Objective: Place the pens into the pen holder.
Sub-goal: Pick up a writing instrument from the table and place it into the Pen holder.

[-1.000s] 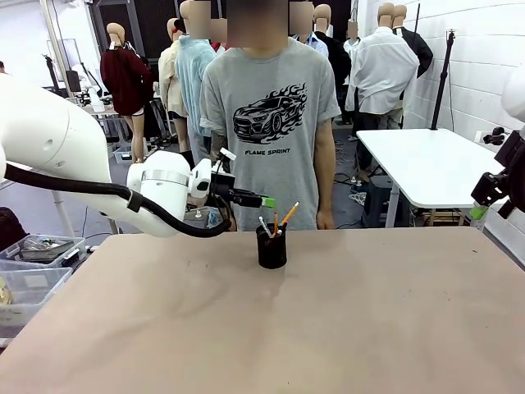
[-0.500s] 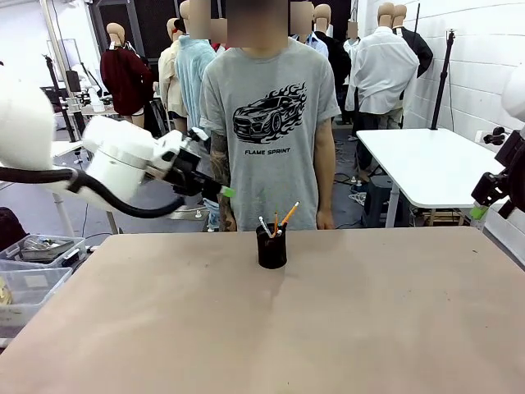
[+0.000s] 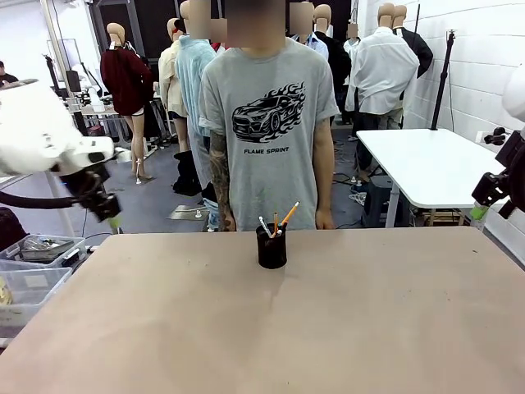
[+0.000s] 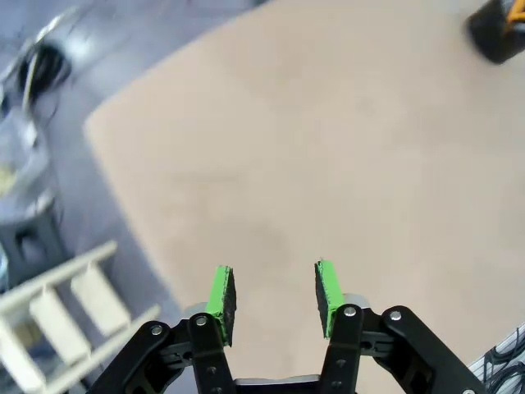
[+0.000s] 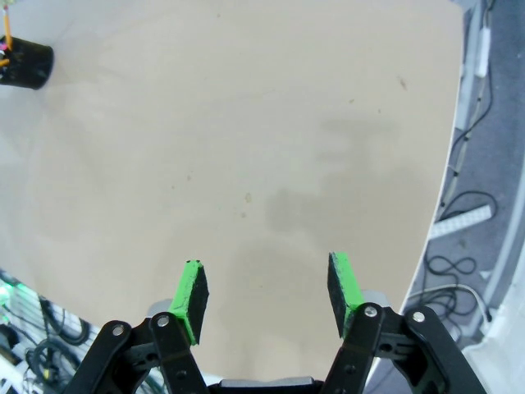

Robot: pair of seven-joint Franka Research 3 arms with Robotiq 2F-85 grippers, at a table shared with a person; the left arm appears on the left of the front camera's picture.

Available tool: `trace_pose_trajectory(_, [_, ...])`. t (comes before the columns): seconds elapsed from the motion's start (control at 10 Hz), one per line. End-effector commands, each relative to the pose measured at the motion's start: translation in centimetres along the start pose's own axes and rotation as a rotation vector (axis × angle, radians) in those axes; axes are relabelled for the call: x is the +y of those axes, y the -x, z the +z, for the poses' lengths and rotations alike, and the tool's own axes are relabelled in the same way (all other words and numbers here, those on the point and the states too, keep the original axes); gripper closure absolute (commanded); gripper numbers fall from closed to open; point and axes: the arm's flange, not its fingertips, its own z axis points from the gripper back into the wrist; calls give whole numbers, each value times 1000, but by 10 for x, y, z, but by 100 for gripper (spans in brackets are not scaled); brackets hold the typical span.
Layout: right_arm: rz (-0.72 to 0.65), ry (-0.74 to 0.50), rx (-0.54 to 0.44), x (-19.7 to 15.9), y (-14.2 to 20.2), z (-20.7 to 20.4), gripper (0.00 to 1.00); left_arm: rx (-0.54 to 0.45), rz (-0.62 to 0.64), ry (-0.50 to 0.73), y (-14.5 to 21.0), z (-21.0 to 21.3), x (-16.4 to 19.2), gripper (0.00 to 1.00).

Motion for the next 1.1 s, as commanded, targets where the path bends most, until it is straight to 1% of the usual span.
trace_pose_trajectory(0.0, [2, 6, 2, 2, 2, -1, 26, 87, 148, -29, 37, 32, 14, 47])
trace_pose_trajectory(0.1, [2, 6, 2, 2, 2, -1, 26, 33, 220, -20, 69, 46, 28, 47])
trace_pose_trajectory(0.3, [2, 6, 2, 2, 2, -1, 26, -29, 331, -12, 115, 57, 48, 47])
trace_pose_trajectory(0.4, [2, 6, 2, 2, 2, -1, 26, -43, 367, -1, 134, 55, 57, 47])
trace_pose_trajectory(0.6, [2, 6, 2, 2, 2, -1, 26, -77, 427, 38, 178, 49, 61, 47])
trace_pose_trajectory(0.7, [2, 6, 2, 2, 2, -1, 26, -136, 446, 52, 188, 47, 63, 47])
trace_pose_trajectory(0.8, [2, 6, 2, 2, 2, -1, 26, -32, 417, 29, 162, 55, 65, 47])
trace_pose_trajectory(1.0, [2, 6, 2, 2, 2, -1, 26, -32, 417, 29, 162, 55, 65, 47])
